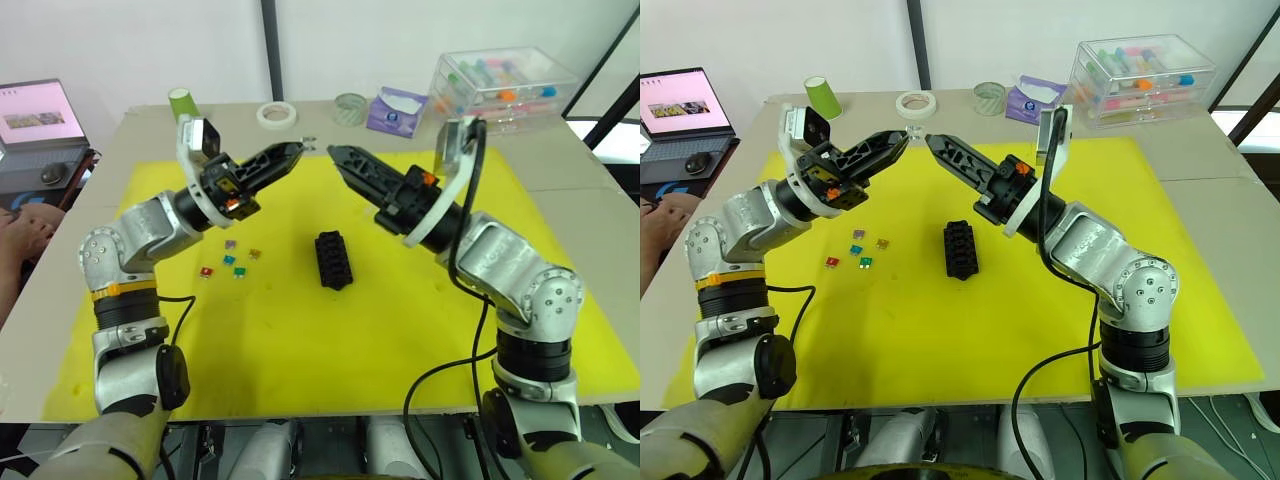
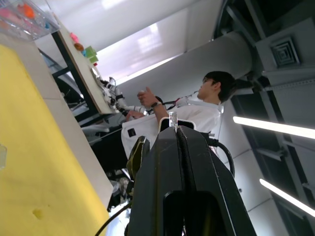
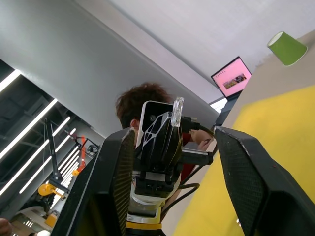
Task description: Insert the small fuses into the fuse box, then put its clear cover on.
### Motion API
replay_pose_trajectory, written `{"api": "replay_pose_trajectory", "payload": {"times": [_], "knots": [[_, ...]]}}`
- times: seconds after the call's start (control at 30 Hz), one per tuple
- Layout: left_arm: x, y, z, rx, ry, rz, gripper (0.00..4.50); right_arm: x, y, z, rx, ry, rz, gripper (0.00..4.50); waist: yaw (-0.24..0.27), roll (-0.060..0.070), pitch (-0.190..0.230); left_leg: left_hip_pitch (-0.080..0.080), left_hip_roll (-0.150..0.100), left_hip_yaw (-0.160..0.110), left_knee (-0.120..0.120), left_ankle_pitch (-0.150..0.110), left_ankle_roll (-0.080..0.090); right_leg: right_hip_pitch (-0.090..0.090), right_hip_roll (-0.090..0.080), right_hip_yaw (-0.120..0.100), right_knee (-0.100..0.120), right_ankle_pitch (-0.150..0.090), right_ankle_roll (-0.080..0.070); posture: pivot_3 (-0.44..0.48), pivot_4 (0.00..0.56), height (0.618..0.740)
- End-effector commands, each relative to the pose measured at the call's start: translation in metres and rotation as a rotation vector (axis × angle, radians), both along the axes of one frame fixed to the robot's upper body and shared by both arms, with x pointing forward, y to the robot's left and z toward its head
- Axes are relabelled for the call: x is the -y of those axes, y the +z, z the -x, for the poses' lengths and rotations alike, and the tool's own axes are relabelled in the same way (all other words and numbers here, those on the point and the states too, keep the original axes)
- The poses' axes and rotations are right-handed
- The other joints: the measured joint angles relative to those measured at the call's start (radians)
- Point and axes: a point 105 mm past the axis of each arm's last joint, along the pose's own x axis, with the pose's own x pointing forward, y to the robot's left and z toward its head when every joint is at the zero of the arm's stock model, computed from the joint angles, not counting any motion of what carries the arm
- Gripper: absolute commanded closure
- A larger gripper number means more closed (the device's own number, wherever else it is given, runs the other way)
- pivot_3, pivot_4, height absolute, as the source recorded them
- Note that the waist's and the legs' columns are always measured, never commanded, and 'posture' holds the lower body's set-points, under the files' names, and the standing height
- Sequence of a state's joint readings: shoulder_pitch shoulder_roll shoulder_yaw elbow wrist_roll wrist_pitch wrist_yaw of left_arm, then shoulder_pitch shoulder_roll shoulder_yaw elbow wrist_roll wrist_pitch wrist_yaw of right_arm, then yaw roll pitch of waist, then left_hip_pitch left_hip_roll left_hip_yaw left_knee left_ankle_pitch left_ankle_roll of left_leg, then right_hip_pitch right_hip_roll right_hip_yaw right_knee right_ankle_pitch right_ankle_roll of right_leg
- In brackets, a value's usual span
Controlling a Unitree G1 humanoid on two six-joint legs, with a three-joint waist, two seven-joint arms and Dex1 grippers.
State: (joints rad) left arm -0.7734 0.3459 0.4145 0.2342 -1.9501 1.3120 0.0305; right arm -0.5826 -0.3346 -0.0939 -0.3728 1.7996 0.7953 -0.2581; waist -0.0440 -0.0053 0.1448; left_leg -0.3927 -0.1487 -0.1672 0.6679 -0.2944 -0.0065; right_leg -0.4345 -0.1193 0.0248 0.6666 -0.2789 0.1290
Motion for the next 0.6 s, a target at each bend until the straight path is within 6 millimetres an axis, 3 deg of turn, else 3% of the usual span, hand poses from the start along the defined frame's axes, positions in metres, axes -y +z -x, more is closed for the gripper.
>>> {"api": "replay_pose_trajectory", "payload": {"times": [0.03,0.6], "knots": [[-0.0011,0.0091,0.0052,0.041,-0.005,0.017,4.5,-0.0051,0.0099,0.0068,0.048,0.018,-0.017,1.66,0.0,0.0,0.0,0.0,0.0,0.0,0.0,0.0,0.0,0.0,0.0,0.0,0.0,0.0,0.0,0.0,0.15,0.74],[0.0044,0.0048,0.0093,0.047,-0.037,-0.033,4.5,-0.0116,0.0113,0.0015,0.051,0.013,-0.022,1.66,0.0,0.0,0.0,0.0,0.0,0.0,0.0,0.0,0.0,0.0,0.0,0.0,0.0,0.0,0.0,0.0,0.15,0.74]]}}
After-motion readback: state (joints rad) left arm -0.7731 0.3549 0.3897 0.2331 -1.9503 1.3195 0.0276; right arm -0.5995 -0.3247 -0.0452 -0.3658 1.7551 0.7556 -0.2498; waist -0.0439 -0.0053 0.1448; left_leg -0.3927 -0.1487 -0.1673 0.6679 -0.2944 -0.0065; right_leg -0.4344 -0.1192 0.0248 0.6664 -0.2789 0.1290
